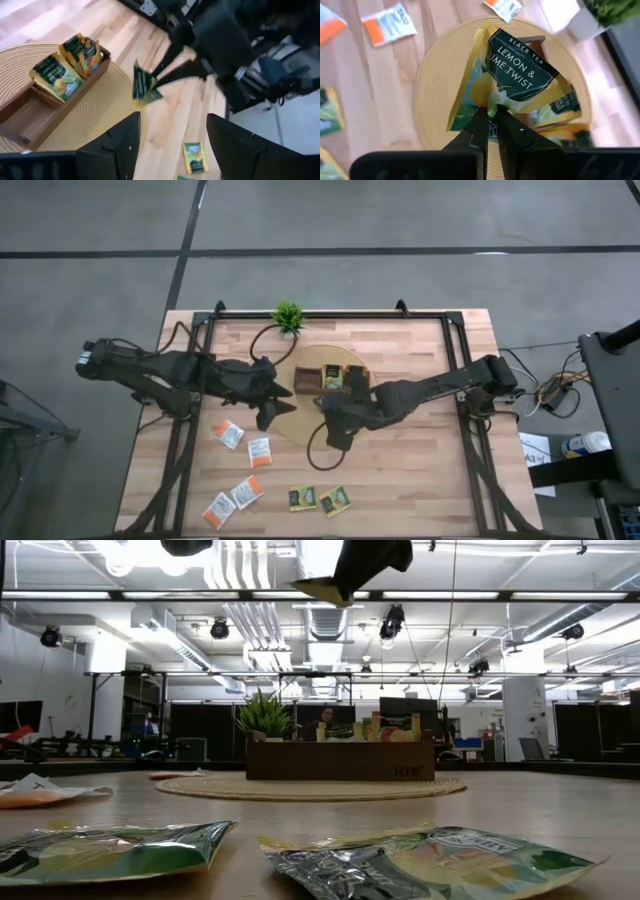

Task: Pick & Place Tea
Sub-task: Put the yellow tea bag into the middle section of the wooden organizer

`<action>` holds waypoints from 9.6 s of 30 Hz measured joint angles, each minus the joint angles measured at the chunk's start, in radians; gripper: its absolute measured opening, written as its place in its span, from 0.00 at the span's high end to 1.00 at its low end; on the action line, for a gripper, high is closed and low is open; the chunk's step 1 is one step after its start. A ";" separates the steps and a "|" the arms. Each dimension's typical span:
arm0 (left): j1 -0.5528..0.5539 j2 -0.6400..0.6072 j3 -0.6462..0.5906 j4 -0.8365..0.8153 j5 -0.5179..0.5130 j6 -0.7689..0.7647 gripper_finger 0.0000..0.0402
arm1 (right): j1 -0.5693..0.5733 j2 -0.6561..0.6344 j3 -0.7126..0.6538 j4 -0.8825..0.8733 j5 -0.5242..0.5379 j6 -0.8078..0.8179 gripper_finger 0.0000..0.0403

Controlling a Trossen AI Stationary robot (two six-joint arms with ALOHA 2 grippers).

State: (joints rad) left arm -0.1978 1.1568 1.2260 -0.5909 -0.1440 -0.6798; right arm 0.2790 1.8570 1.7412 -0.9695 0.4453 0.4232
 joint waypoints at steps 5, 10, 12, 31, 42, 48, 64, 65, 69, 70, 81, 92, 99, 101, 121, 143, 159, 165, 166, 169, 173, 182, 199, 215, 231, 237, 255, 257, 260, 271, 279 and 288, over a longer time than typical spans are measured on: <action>0.028 0.002 0.004 -0.001 -0.001 -0.048 0.45 | 0.024 0.009 0.000 0.004 0.049 -0.115 0.96; 0.048 0.039 0.001 -0.001 -0.004 -0.064 0.45 | 0.024 0.009 0.000 0.007 0.056 -0.180 0.96; 0.048 0.059 0.002 -0.002 -0.001 -0.070 0.45 | 0.025 0.007 0.001 0.008 0.056 -0.201 0.96; 0.092 0.132 0.032 0.036 0.122 -0.141 0.45 | 0.024 0.006 0.126 0.010 0.081 -0.425 0.96; 0.094 0.137 0.032 0.112 0.158 -0.138 0.48 | 0.024 0.006 0.147 0.009 0.081 -0.434 0.96; 0.094 0.140 0.031 0.112 0.162 -0.129 0.71 | 0.024 0.006 0.144 0.011 0.081 -0.433 0.96; 0.096 0.142 0.031 0.113 0.161 -0.051 1.00 | 0.024 0.006 0.196 -0.023 0.074 -0.332 0.68; 0.096 0.142 0.031 0.112 0.161 -0.048 1.00 | 0.026 0.006 0.215 -0.038 0.073 -0.308 0.65; 0.105 0.144 0.029 0.104 0.161 -0.027 1.00 | 0.033 0.000 0.316 -0.122 0.062 -0.211 0.53; 0.109 0.144 0.029 0.105 0.161 -0.023 1.00 | 0.034 -0.001 0.344 -0.140 0.051 -0.197 0.50; 0.191 0.144 0.029 0.101 0.208 0.077 1.00 | 0.045 -0.010 0.613 -0.339 0.028 -0.152 0.28; 0.294 0.231 0.083 0.100 0.266 0.212 1.00 | 0.044 -0.148 0.605 -0.468 0.027 -0.070 0.26; 0.347 0.340 0.182 0.046 0.374 0.368 1.00 | 0.044 -0.206 0.605 -0.529 0.025 -0.057 0.30; 0.362 0.381 0.225 -0.005 0.375 0.411 1.00 | 0.044 -0.224 0.605 -0.568 0.025 -0.046 0.31; 0.498 0.671 0.428 -0.206 0.473 0.782 1.00 | 0.044 -0.362 0.604 -0.599 0.027 -0.025 0.40; 0.538 0.839 0.423 -0.212 0.470 1.010 1.00 | 0.044 -0.362 0.604 -0.602 0.027 -0.030 0.41; 0.532 0.838 0.425 -0.214 0.449 0.952 0.66 | 0.044 -0.362 0.603 -0.602 0.027 -0.030 0.41; 0.530 0.811 0.427 -0.217 0.449 0.924 0.56 | 0.044 -0.361 0.603 -0.602 0.027 -0.030 0.41; 0.530 0.807 0.431 -0.220 0.449 0.916 0.55 | 0.044 -0.361 0.603 -0.602 0.027 -0.030 0.41; 0.528 0.800 0.457 -0.235 0.449 0.895 0.55 | 0.044 -0.361 0.603 -0.602 0.027 -0.031 0.41; 0.515 0.789 0.486 -0.248 0.480 0.885 0.55 | 0.044 -0.361 0.603 -0.602 0.027 -0.034 0.41; 0.480 0.785 0.505 -0.263 0.502 0.883 0.59 | 0.044 -0.361 0.603 -0.602 0.027 -0.038 0.41; 0.478 0.786 0.421 -0.176 0.546 0.870 0.97 | 0.044 -0.361 0.603 -0.602 0.027 -0.038 0.41; 0.477 0.787 0.319 -0.090 0.516 0.884 1.00 | 0.044 -0.361 0.570 -0.602 0.027 -0.042 0.41; 0.473 0.829 0.283 -0.011 0.484 0.865 1.00 | 0.044 -0.396 0.558 -0.602 0.059 -0.046 0.41; 0.473 0.859 0.309 -0.010 0.457 0.863 1.00 | 0.044 -0.413 0.558 -0.602 0.077 -0.025 0.41; 0.472 0.863 0.310 -0.023 0.446 0.869 1.00 | 0.044 -0.417 0.558 -0.602 0.081 -0.039 0.41; 0.472 0.863 0.308 -0.022 0.441 0.872 1.00 | 0.044 -0.417 0.558 -0.602 0.081 -0.040 0.41; 0.472 0.863 0.304 -0.023 0.416 0.872 1.00 | 0.044 -0.417 0.558 -0.602 0.081 -0.041 0.41; 0.468 0.863 0.290 -0.017 0.370 0.868 1.00 | 0.044 -0.416 0.555 -0.602 0.081 -0.038 0.41; 0.467 0.863 0.277 -0.009 0.397 0.829 1.00 | 0.044 -0.416 0.555 -0.602 0.080 -0.038 0.41; 0.467 0.858 0.330 -0.023 0.420 0.815 1.00 | 0.044 -0.416 0.555 -0.602 0.080 -0.038 0.41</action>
State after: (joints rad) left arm 0.2687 2.0144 1.5563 -0.6144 0.2758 0.1352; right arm 0.3229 1.4414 2.2963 -1.5711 0.5251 0.3855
